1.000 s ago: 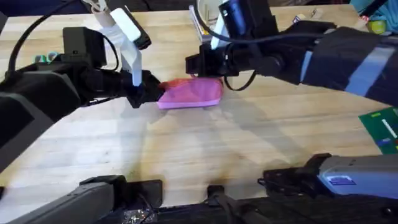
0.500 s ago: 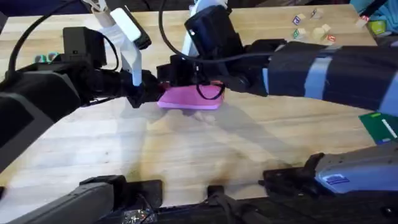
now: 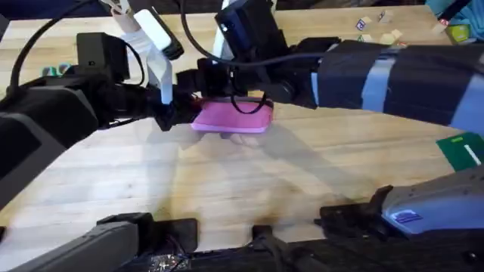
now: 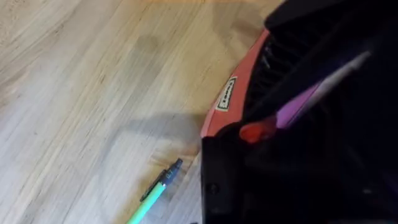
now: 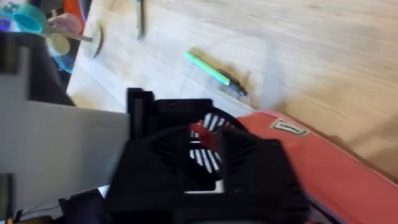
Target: Unzip the bag, pick up the pens from the table one at a time and place them inside, then zip the bag closed.
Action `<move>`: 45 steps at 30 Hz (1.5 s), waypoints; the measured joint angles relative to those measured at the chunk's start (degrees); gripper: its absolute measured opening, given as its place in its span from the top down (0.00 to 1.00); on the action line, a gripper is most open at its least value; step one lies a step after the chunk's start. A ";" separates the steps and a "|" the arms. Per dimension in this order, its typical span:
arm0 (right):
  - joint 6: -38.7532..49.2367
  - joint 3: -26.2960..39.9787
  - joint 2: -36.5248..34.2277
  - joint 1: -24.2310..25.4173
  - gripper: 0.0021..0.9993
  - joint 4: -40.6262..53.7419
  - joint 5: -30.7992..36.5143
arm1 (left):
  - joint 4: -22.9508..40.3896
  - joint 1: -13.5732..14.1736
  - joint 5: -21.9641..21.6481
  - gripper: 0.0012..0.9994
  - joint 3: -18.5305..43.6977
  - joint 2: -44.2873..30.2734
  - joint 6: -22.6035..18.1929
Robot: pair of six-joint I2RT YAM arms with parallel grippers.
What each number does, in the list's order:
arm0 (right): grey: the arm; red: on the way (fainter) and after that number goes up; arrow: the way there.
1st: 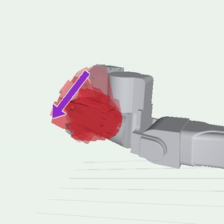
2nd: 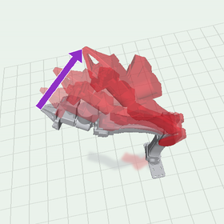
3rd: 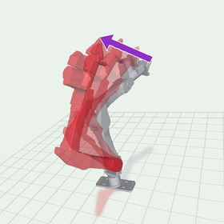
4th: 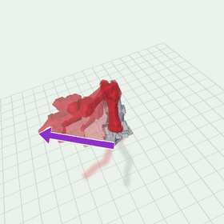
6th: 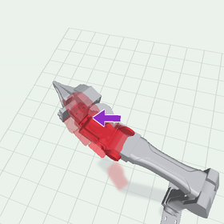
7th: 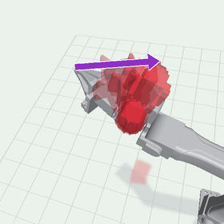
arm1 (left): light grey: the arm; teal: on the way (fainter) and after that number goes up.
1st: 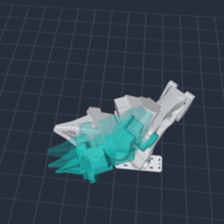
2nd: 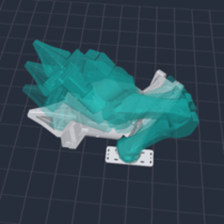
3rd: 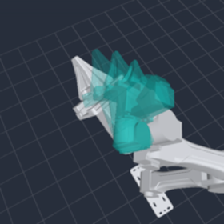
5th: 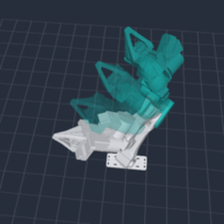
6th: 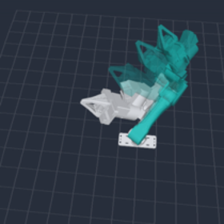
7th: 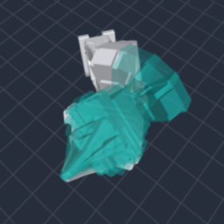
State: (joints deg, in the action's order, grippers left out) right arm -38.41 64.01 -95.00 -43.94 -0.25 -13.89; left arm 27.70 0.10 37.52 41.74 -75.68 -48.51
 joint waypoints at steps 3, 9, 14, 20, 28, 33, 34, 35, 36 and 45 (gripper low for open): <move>3.93 0.76 2.30 2.40 0.00 7.41 0.03 | 0.07 -0.02 0.20 0.96 0.00 0.00 0.00; 8.72 0.98 7.87 5.30 0.00 14.77 -1.42 | 0.04 -0.02 0.20 0.96 0.00 0.00 0.00; 13.72 1.27 11.11 8.51 0.00 20.46 -1.58 | 0.02 -0.02 0.22 0.90 0.00 0.00 -0.06; 20.19 1.55 13.04 9.75 0.00 26.82 -1.62 | 0.00 0.09 0.48 0.34 0.00 0.00 -0.18; 34.24 9.49 13.09 9.90 0.00 37.57 -1.63 | -0.62 0.09 0.30 0.01 0.00 0.13 -0.03; 41.73 12.06 13.09 9.90 0.00 42.75 -1.68 | 0.35 -2.22 0.68 0.01 0.00 9.05 -0.02; 43.05 12.06 13.09 9.90 0.00 43.02 -1.66 | 0.42 -3.02 0.70 0.01 0.00 10.77 -0.02; 44.10 12.06 13.09 9.90 0.01 43.19 -1.67 | 0.42 -3.76 0.70 0.01 0.00 12.30 -0.02; 45.35 12.06 13.09 9.89 0.03 43.20 -1.66 | 0.43 -4.41 0.72 0.01 0.00 13.61 -0.02; 56.27 12.06 13.09 9.33 0.97 40.03 -1.66 | 3.02 -10.03 0.72 0.01 0.00 21.48 -0.02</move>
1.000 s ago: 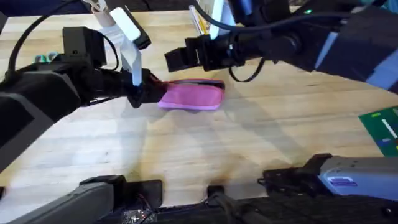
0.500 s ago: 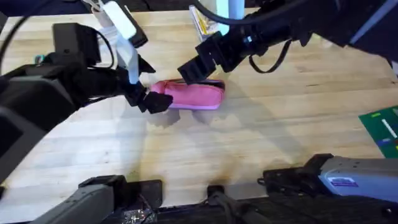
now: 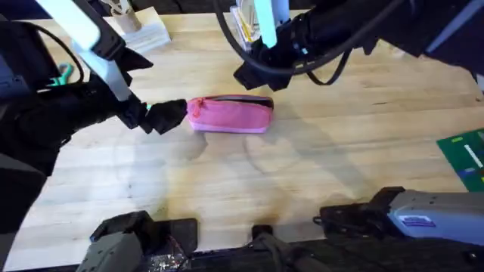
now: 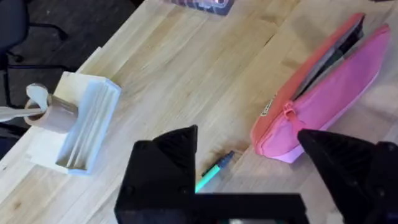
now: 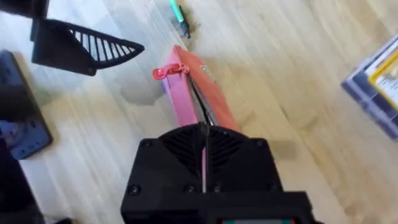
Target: Unzip the bag, pick up the pens from the table one at a time and place them inside, then zip the bag closed.
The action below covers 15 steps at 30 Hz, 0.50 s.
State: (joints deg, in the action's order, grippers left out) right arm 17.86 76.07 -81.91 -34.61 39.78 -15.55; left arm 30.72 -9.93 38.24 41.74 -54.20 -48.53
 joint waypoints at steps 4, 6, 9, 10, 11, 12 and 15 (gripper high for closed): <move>6.51 0.00 0.00 0.00 0.97 -0.34 0.02 | 0.04 -0.07 0.00 0.01 0.00 0.05 0.00; 9.72 0.00 -0.01 0.00 0.97 -0.34 0.02 | 0.06 -0.07 0.00 0.01 0.00 0.05 -0.01; 13.67 0.00 -0.10 0.00 0.97 -0.36 0.02 | 0.06 -0.07 0.00 0.01 0.00 0.05 0.00; 14.56 0.00 -0.32 0.00 0.97 -0.38 0.01 | 0.08 -0.08 0.00 0.01 0.00 0.05 0.00; 15.36 0.02 -0.71 0.00 0.97 -0.38 -0.10 | 0.08 -0.07 0.00 0.01 0.00 0.05 0.00; 15.88 0.02 -1.18 0.00 0.97 -0.38 -0.42 | 0.13 -0.07 0.00 0.01 0.00 0.05 -0.02; 17.03 0.02 -3.43 0.00 0.97 -0.40 -1.95 | 0.15 -0.07 0.00 0.01 0.00 0.05 0.00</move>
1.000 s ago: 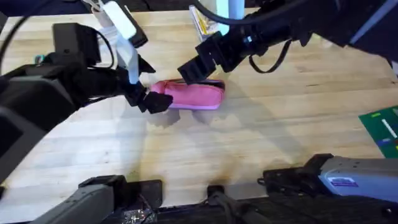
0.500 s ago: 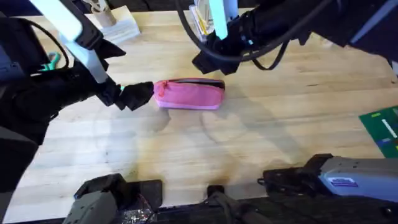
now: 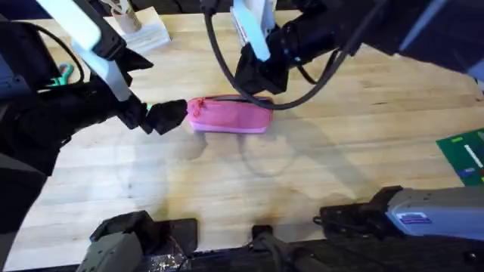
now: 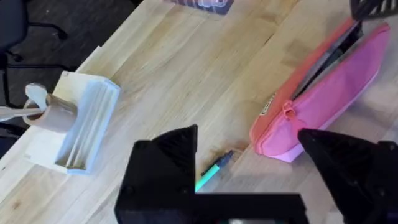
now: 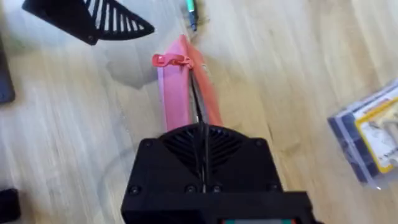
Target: Unzip the bag, pick up the pens from the table one at a time and place them inside, then zip the bag closed.
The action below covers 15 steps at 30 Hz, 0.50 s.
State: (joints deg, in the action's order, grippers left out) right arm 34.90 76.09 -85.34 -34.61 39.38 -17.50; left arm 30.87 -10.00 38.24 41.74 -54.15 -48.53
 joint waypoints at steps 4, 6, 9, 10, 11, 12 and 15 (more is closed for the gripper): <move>0.92 0.00 -4.41 -0.09 0.97 -0.02 -1.53 | 0.00 -0.02 0.00 0.01 0.00 0.00 -0.02; 1.04 0.00 -5.42 -0.09 0.97 -0.02 -1.68 | 0.00 0.00 0.00 0.01 0.00 0.00 0.00; 1.16 0.00 -6.52 -0.09 0.97 -0.04 -1.86 | 0.00 0.00 0.00 0.01 0.00 0.00 0.00; 1.16 0.00 -6.78 -0.09 0.97 -0.05 -1.86 | 0.00 0.00 0.00 0.01 0.00 0.00 0.00; 1.16 0.00 -7.02 -0.09 0.97 -0.04 -1.86 | 0.00 0.00 0.00 0.01 0.00 0.00 0.00; 1.18 0.00 -7.92 -0.09 0.97 -0.13 -1.86 | 0.00 0.00 0.00 0.01 0.00 0.00 -0.02; 1.21 0.00 -10.13 -0.09 0.97 -0.23 -1.88 | 0.00 -0.01 0.00 0.01 0.00 0.00 -0.01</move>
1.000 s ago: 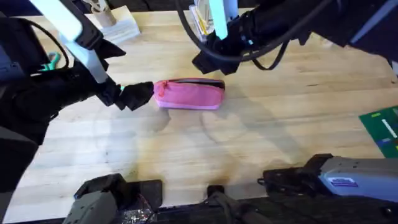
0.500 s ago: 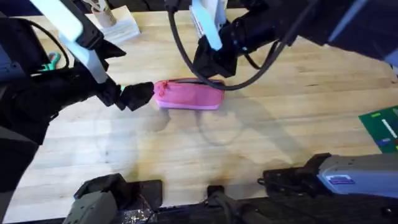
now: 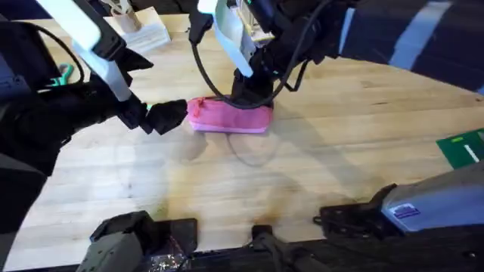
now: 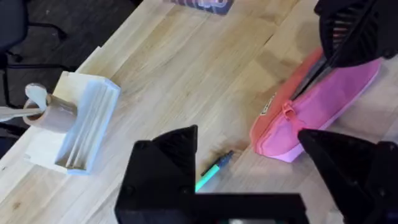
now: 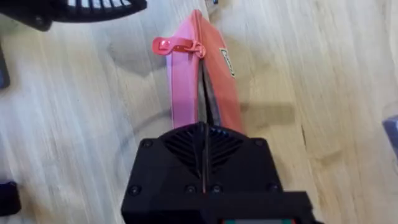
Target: Unzip the bag, pick up the pens from the table one at a time and place them inside, then zip the bag closed.
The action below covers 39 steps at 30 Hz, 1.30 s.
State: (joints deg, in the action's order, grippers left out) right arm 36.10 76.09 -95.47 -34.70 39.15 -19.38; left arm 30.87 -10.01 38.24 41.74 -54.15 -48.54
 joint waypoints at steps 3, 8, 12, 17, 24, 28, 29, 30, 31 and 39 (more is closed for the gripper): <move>0.37 0.00 -1.60 0.00 0.97 -0.30 0.02 | 0.00 0.01 0.00 0.01 0.00 0.00 -0.01; 0.41 0.00 -6.65 0.00 0.97 -2.39 0.00 | 0.00 0.01 0.00 0.01 0.00 0.00 -0.01; 0.43 0.02 -7.90 0.00 0.97 -2.64 -0.04 | 0.00 0.01 0.00 0.01 0.00 0.00 -0.01; 0.58 0.02 -7.90 0.00 0.92 -2.72 0.00 | 0.00 0.01 0.00 0.01 0.00 0.00 0.01; 1.12 0.03 -7.90 0.00 0.01 -1.93 0.00 | 0.00 0.01 0.00 0.01 0.00 0.00 -0.01; 1.22 0.04 -7.90 0.00 0.00 -1.78 0.00 | 0.23 0.01 0.00 0.01 0.00 0.00 0.00; 1.17 0.04 -7.88 0.00 0.00 -1.70 0.00 | -0.18 0.01 -0.02 0.01 0.00 0.00 2.41; 0.10 0.04 -7.33 0.00 0.00 -1.46 0.00 | -0.20 0.01 -0.66 0.01 0.00 0.00 6.15; -1.62 0.04 -5.25 0.00 0.00 -0.96 0.00 | -0.18 -0.01 -2.50 0.01 0.00 0.00 10.00; -7.13 0.04 7.96 0.00 0.00 2.96 0.00 | 1.27 0.01 -11.12 0.01 0.00 0.00 14.11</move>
State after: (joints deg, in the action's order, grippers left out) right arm 28.97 76.14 -87.51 -34.70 42.11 -19.38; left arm 32.14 -10.00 27.12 41.74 -54.15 -34.44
